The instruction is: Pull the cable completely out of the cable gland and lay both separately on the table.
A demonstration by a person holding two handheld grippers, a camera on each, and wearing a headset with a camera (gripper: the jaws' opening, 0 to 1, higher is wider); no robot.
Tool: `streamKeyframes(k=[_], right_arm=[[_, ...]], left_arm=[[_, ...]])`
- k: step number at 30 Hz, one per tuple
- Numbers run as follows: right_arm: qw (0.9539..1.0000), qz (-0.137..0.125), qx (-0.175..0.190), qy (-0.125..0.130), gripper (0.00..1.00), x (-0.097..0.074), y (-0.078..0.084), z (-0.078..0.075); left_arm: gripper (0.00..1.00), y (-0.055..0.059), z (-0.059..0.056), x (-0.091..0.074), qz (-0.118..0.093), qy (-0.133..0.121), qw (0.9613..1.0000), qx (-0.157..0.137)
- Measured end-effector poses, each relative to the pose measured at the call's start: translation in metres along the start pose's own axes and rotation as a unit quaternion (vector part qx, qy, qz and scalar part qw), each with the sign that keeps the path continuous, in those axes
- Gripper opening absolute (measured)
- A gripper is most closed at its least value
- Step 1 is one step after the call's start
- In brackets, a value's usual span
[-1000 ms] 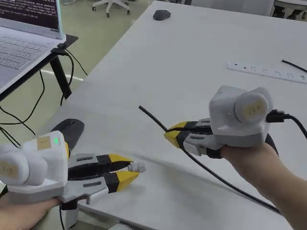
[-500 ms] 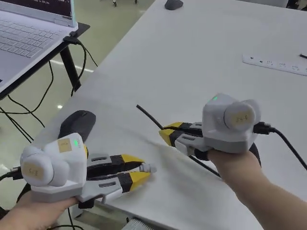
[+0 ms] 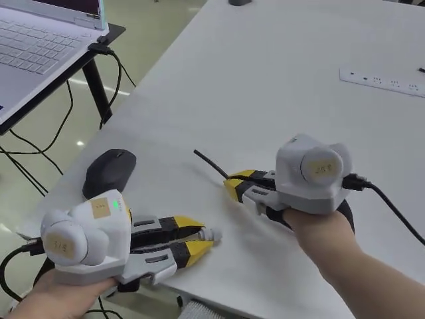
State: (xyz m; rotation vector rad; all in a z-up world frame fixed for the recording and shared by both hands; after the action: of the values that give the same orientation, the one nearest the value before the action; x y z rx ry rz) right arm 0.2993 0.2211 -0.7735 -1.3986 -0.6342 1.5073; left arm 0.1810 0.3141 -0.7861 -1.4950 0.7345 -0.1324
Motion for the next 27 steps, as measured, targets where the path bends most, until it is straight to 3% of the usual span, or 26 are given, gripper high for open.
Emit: streamKeyframes(k=[12, 15, 18, 22, 27], right_arm=[[0.9998, 0.015, -0.016, 0.001, 0.00, 0.0066, 0.0071, 0.0009], [0.9996, 0.016, -0.023, 0.000, 0.00, 0.0067, 0.0069, 0.0006], [0.9996, 0.012, -0.026, -0.009, 0.09, 0.0081, 0.0061, 0.0028], [0.9995, 0.013, -0.029, 0.000, 0.12, 0.0069, 0.0066, 0.0019], [0.9995, 0.011, -0.027, 0.009, 0.29, 0.0064, 0.0061, 0.0006]], left_arm=[[0.15, -0.0005, -0.0006, 0.0053, -0.016, -0.005, 0.9998, -0.005], [0.16, 0.0006, -0.0019, 0.0056, -0.015, 0.012, 0.9995, -0.024], [0.16, -0.0010, -0.0026, 0.0058, -0.018, 0.005, 0.9996, -0.020], [0.18, -0.0004, -0.0048, 0.0061, -0.015, 0.006, 0.9998, -0.013], [0.32, -0.0034, -0.0059, 0.0028, -0.016, 0.008, 0.9998, -0.013]])
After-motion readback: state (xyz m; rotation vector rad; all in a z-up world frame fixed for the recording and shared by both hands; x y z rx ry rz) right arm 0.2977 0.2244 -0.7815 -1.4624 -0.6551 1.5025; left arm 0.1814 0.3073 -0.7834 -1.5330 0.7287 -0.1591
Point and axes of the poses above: the centre of the closed fingertips' face, and the gripper's own axes: x roughly forward along the fingers, z roughly to its left, y roughly out of its underside, the point moved 7 cm from there along -x, roughly backward along the fingers, and after that the axes turned 12 degrees about -y, right-handed, at the moved point
